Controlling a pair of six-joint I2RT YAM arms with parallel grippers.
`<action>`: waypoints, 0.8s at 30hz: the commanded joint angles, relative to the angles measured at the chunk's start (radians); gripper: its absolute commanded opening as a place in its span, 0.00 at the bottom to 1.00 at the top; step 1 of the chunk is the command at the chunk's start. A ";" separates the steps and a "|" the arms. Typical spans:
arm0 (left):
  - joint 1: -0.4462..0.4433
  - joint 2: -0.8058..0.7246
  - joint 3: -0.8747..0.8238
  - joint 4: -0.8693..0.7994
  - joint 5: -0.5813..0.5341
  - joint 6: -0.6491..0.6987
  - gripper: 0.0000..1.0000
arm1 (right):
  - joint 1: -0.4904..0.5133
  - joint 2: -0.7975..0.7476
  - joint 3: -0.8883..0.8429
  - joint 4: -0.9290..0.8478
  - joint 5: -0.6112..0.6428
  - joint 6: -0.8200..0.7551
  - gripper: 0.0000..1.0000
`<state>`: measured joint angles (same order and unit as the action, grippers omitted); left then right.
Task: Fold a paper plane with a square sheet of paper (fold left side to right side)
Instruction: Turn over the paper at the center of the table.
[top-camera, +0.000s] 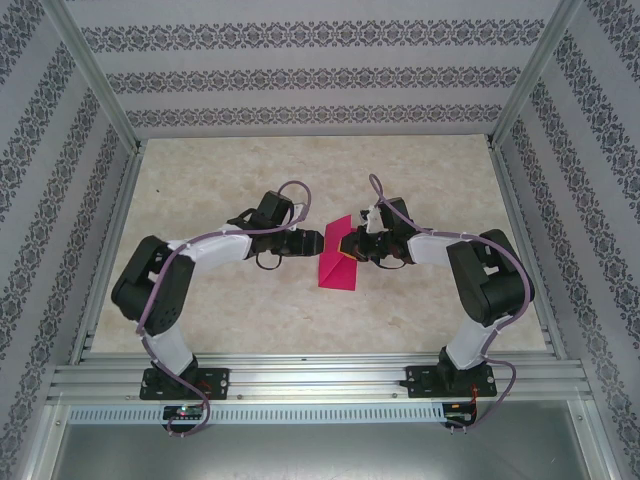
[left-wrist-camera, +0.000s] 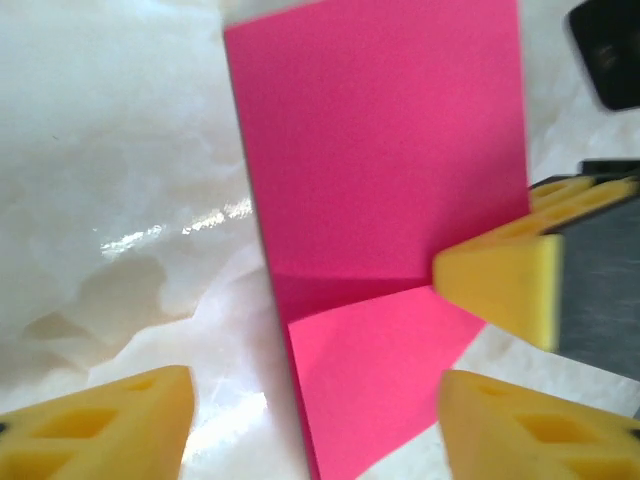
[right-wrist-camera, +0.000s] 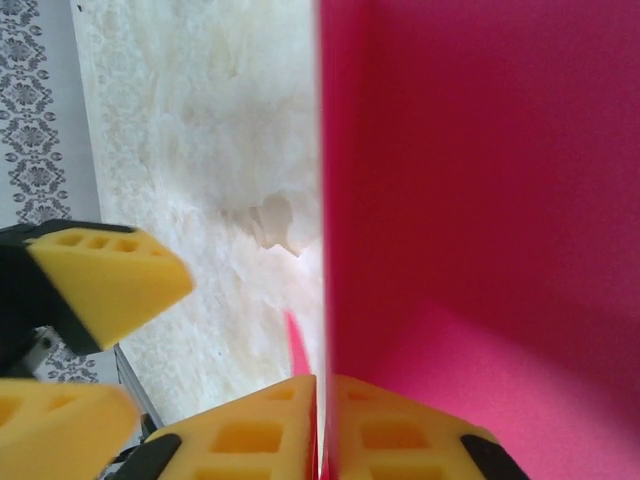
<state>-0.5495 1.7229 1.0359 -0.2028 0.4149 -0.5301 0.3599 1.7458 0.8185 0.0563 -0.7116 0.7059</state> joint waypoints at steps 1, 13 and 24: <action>0.018 -0.116 -0.025 -0.021 -0.061 0.023 0.78 | 0.001 -0.070 0.032 0.002 -0.001 -0.022 0.07; 0.063 -0.404 -0.052 0.164 0.085 -0.149 1.00 | -0.112 -0.328 0.091 0.121 -0.115 0.045 0.05; 0.062 -0.361 0.039 0.450 0.309 -0.363 1.00 | -0.106 -0.407 0.223 0.273 -0.213 0.186 0.07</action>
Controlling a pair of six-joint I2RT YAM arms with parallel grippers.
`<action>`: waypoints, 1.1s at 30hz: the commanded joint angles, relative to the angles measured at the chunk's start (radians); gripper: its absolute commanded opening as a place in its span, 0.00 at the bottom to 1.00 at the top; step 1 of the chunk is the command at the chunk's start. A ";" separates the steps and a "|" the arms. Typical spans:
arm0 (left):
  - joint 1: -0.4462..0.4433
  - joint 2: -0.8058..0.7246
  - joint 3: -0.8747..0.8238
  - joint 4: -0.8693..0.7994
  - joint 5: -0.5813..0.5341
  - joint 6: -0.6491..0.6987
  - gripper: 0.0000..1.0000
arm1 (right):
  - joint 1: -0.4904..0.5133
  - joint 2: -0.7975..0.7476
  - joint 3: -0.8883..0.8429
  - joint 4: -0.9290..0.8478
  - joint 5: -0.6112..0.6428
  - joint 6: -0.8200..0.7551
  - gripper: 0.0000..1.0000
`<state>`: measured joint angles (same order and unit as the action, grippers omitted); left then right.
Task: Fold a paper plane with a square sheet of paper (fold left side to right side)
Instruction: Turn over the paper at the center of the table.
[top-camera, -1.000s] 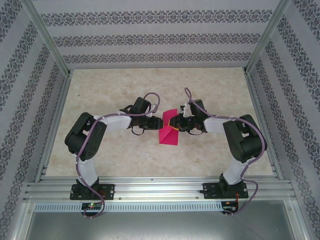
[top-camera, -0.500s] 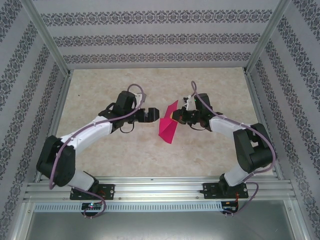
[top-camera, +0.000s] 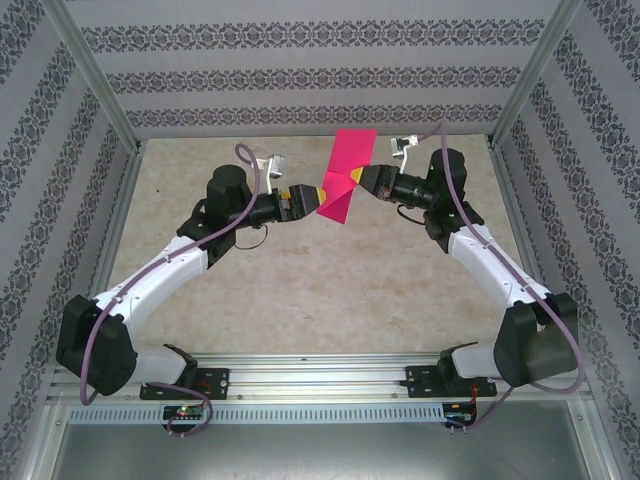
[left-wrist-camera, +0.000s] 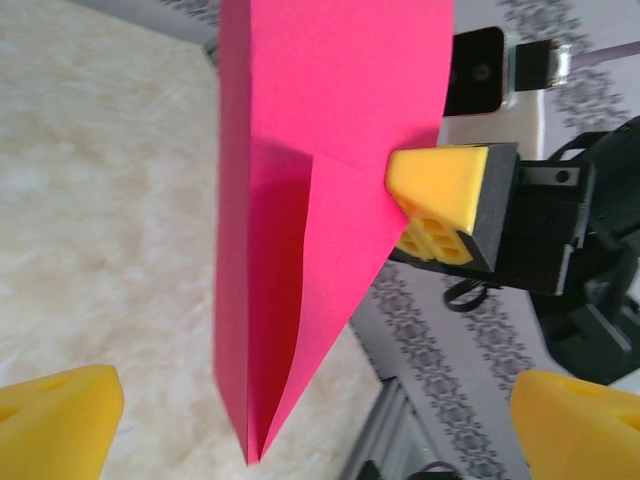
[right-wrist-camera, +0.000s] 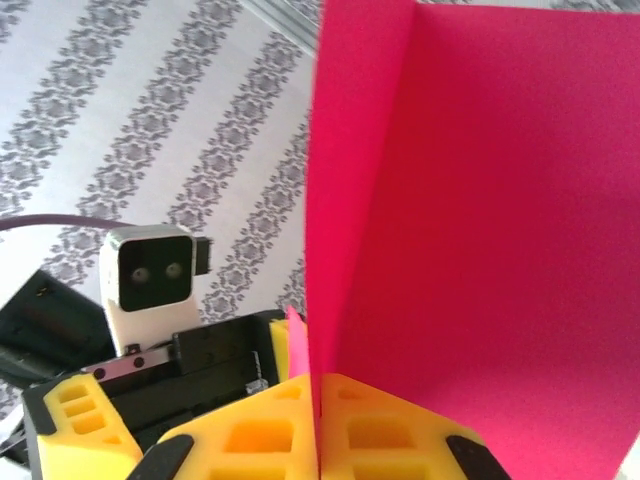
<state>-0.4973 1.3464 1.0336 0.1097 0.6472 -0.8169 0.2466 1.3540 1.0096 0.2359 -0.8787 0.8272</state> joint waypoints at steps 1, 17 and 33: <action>0.010 0.022 0.043 0.155 0.089 -0.090 0.98 | 0.013 -0.014 0.039 0.108 -0.051 0.078 0.07; 0.006 0.046 0.031 0.245 0.143 -0.142 0.36 | 0.050 0.014 0.045 0.245 -0.055 0.194 0.09; -0.003 -0.005 0.049 -0.093 0.006 0.081 0.05 | -0.003 -0.067 0.046 -0.207 0.071 -0.102 0.37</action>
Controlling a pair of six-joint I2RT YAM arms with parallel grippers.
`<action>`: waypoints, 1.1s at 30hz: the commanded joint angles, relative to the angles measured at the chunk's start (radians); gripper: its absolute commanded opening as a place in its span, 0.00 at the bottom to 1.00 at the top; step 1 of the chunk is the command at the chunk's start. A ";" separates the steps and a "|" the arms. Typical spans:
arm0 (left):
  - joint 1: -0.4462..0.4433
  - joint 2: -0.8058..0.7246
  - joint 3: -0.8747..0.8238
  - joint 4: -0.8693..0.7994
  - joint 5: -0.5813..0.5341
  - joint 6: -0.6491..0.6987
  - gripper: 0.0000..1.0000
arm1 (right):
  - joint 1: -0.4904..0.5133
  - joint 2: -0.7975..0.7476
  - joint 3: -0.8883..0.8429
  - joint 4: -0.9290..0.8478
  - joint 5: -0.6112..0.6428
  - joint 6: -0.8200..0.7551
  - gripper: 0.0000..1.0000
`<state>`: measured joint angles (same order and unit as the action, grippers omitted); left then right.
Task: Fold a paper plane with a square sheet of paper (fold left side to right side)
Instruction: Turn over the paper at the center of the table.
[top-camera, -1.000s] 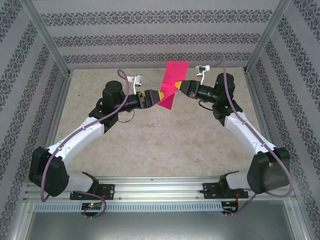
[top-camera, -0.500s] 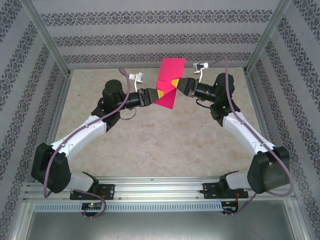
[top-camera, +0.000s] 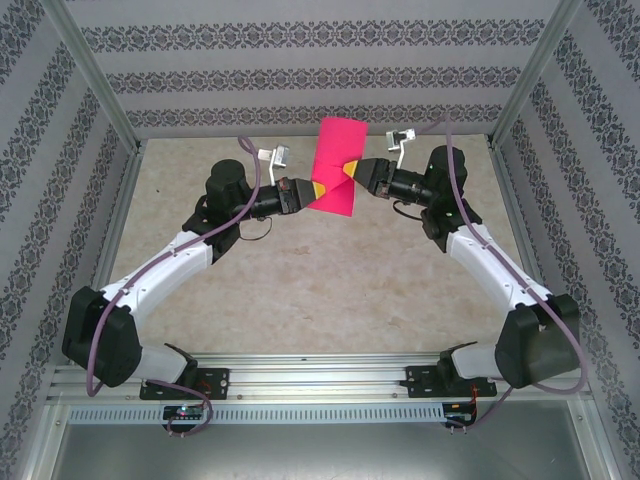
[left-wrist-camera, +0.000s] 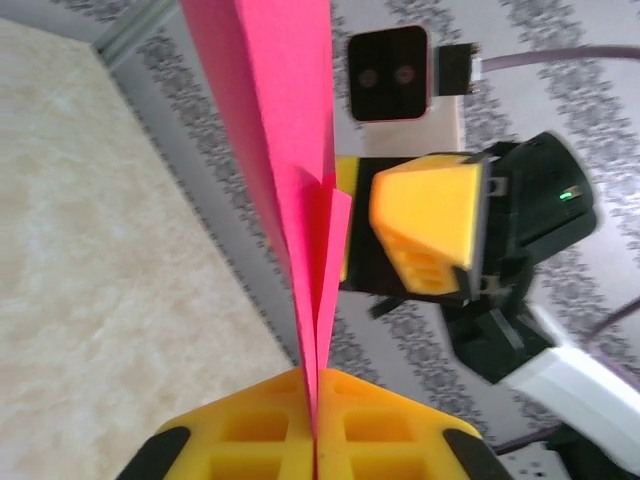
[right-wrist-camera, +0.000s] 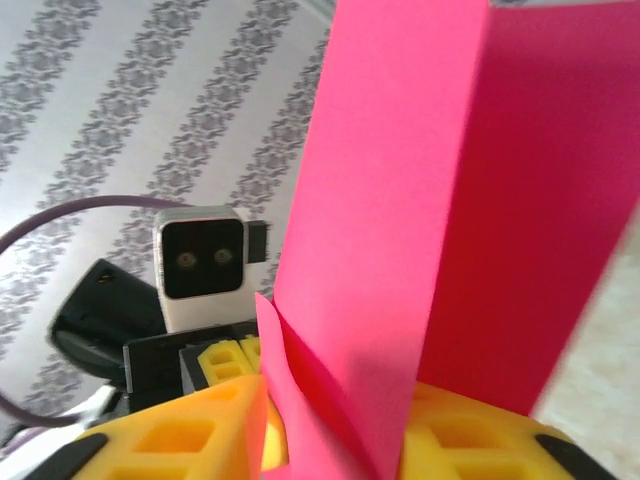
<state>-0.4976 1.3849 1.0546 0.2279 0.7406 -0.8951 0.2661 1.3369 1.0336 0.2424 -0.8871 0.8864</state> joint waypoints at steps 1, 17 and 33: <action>-0.020 -0.057 0.057 -0.351 -0.177 0.254 0.05 | -0.031 -0.063 0.030 -0.309 0.124 -0.223 0.37; -0.356 0.380 0.559 -1.564 -1.416 0.354 0.00 | -0.151 -0.223 -0.020 -0.916 0.822 -0.480 0.55; -0.444 0.919 0.974 -1.676 -1.137 0.395 0.13 | -0.245 -0.323 -0.134 -0.901 0.747 -0.411 0.61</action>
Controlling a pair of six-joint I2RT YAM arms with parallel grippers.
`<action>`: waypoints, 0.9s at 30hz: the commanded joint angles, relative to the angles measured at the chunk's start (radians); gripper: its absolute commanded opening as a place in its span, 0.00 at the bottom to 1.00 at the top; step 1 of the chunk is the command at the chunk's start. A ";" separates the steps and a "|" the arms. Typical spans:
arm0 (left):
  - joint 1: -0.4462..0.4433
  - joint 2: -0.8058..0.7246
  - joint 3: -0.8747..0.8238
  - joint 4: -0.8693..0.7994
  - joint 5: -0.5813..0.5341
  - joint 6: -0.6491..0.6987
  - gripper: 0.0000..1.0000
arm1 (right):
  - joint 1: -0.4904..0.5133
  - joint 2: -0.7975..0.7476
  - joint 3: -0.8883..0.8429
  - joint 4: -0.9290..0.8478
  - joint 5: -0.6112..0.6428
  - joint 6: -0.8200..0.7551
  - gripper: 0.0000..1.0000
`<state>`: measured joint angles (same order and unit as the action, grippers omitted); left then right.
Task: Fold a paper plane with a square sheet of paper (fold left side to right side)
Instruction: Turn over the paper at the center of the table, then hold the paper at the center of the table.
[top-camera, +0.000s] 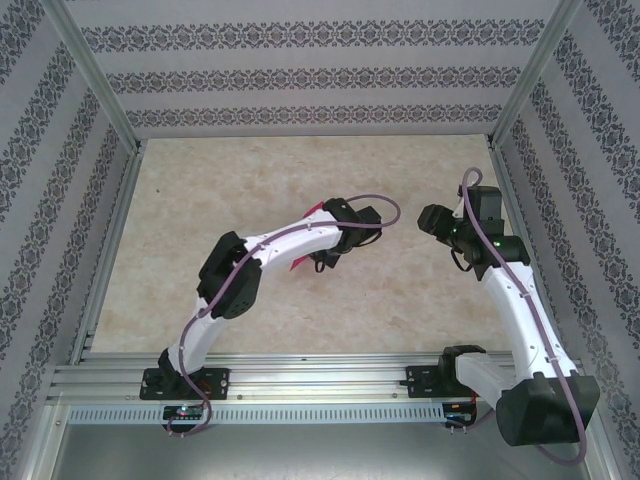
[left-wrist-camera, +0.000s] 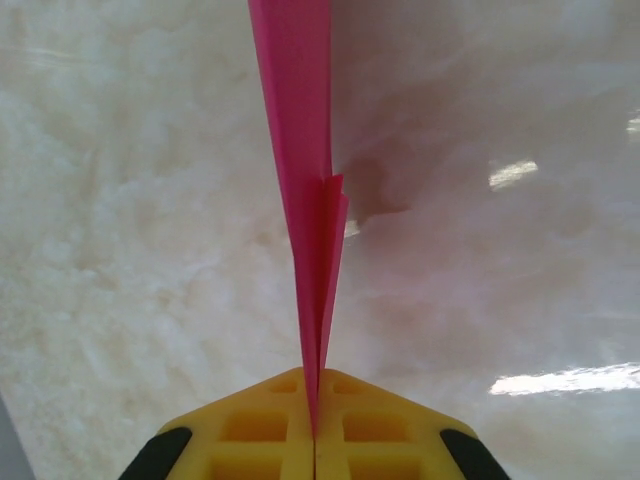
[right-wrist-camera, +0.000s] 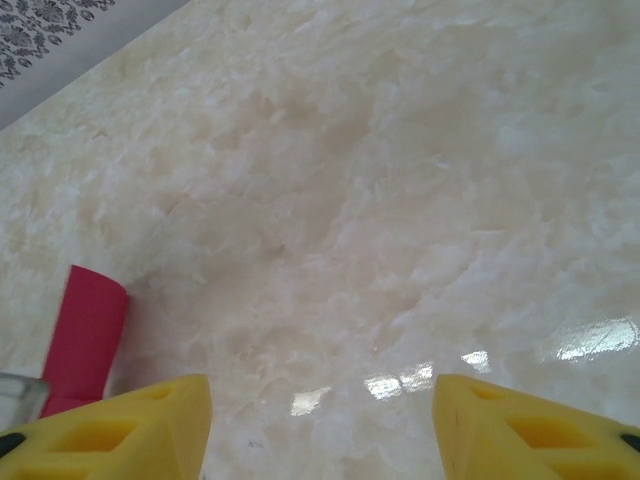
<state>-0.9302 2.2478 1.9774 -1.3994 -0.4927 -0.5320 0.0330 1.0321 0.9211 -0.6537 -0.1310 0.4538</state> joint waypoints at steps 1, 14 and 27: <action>-0.012 0.069 0.062 -0.034 0.125 0.042 0.17 | -0.013 -0.022 -0.028 -0.004 -0.012 0.027 0.62; 0.065 -0.119 0.006 0.290 0.561 0.147 0.48 | -0.020 -0.002 -0.063 0.088 -0.207 0.056 0.69; 0.434 -0.570 -0.699 0.862 0.853 -0.036 0.67 | 0.307 0.471 0.026 0.431 -0.327 0.191 0.59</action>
<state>-0.5186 1.7153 1.3663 -0.7086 0.2707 -0.4988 0.2890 1.4338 0.8879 -0.3634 -0.4339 0.5999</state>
